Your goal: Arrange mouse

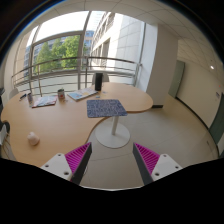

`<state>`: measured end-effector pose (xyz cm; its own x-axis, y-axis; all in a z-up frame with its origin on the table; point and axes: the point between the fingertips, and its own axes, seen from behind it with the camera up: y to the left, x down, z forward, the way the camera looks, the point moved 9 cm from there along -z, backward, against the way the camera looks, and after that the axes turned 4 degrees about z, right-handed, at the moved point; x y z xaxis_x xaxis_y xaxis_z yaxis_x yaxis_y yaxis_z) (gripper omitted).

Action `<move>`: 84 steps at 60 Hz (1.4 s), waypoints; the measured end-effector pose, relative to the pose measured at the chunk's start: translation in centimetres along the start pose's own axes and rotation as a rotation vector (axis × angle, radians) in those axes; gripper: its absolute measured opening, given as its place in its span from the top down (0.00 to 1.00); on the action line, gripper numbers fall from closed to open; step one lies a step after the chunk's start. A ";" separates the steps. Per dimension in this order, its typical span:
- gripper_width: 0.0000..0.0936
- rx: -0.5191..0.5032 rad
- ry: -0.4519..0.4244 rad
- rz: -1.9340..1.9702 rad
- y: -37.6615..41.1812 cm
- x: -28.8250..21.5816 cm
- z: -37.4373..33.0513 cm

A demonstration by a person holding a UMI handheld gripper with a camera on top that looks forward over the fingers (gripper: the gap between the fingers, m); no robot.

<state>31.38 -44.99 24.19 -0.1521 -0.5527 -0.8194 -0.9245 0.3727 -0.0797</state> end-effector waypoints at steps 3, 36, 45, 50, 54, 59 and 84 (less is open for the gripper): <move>0.09 -0.002 0.008 -0.006 0.1 0.2 0.0; 0.09 -0.263 0.169 -0.115 21.3 14.4 0.5; 0.09 -0.322 0.135 -0.126 30.3 14.2 3.7; 0.09 -0.342 0.122 -0.131 34.6 13.5 6.2; 0.09 -0.348 0.114 -0.137 37.3 12.9 8.2; 0.09 -0.341 0.101 -0.154 39.9 11.9 10.2; 0.31 -0.369 0.085 -0.135 44.8 7.8 17.7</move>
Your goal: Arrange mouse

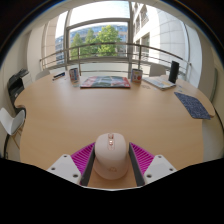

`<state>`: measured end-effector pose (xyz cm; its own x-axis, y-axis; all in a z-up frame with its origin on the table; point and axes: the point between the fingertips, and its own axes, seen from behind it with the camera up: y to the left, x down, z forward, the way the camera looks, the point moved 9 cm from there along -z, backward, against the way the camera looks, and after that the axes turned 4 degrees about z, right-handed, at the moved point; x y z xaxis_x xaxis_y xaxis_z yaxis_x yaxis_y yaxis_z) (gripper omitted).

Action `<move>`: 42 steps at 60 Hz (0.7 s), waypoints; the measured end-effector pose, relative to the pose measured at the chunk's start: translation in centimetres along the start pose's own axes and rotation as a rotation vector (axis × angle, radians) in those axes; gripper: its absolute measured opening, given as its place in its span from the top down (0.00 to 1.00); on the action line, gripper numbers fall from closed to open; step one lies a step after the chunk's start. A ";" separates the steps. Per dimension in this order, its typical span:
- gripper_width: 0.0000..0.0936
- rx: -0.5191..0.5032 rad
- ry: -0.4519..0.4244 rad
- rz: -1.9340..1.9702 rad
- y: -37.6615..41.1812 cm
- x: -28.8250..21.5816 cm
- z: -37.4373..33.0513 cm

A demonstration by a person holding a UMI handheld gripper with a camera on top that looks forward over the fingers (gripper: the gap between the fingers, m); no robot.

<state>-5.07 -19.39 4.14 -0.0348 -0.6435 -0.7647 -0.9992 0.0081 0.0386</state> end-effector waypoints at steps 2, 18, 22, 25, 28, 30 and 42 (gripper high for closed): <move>0.41 -0.008 -0.005 0.002 0.3 -0.3 0.2; 0.57 -0.038 -0.014 -0.003 0.9 -1.8 -0.1; 0.57 -0.082 -0.058 -0.010 1.3 -4.3 -1.2; 0.57 -0.121 -0.114 0.003 1.4 -7.5 -2.7; 0.57 -0.166 -0.178 0.014 0.9 -11.2 -4.2; 0.57 -0.189 -0.228 0.020 0.1 -14.0 -5.2; 0.57 -0.225 -0.481 0.057 -12.0 -30.1 -7.3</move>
<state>8.09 -5.72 31.42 -0.1458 -0.2230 -0.9639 -0.9687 -0.1656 0.1849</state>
